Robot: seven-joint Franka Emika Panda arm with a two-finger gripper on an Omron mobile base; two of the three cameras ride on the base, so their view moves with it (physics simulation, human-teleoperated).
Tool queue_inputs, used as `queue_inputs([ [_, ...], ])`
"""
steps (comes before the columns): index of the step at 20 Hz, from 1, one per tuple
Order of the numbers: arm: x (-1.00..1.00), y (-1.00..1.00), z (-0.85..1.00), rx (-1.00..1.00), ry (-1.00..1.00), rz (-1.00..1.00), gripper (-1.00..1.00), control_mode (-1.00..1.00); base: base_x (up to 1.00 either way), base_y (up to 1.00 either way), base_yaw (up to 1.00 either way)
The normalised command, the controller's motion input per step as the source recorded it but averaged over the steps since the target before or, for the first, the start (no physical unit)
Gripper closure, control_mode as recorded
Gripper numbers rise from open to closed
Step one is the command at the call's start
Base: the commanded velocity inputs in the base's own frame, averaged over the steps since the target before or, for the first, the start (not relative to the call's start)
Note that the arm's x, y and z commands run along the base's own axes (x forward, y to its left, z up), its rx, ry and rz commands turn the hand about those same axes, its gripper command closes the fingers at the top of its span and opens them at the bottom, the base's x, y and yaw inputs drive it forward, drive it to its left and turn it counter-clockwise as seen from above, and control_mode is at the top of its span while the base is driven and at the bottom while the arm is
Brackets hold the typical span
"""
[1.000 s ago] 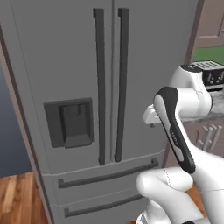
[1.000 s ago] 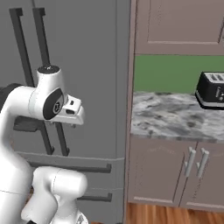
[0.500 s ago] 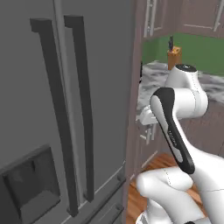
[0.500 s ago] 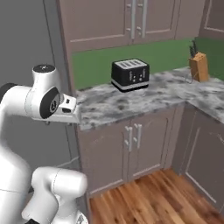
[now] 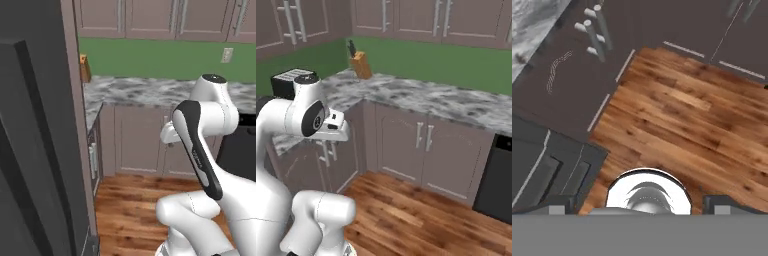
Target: Navigate to the stove.
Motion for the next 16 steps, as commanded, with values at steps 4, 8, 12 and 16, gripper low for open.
queue_inputs([
  [4, 0.00, 0.00, 0.00, 0.00, 0.00, 0.00, -1.00, 1.00, 0.34, 0.00, -0.84],
  [8, 0.00, 0.00, 0.00, 0.00, 0.00, 0.00, -1.00, 1.00, 0.42, 0.00, -0.81],
  [12, 0.00, 0.00, 0.00, 0.00, 0.00, 0.00, -1.00, 1.00, 0.86, 0.00, -0.64],
  [16, 0.00, 0.00, 0.00, 0.00, 0.00, 0.00, -1.00, 1.00, 0.98, 0.17, -0.58],
])
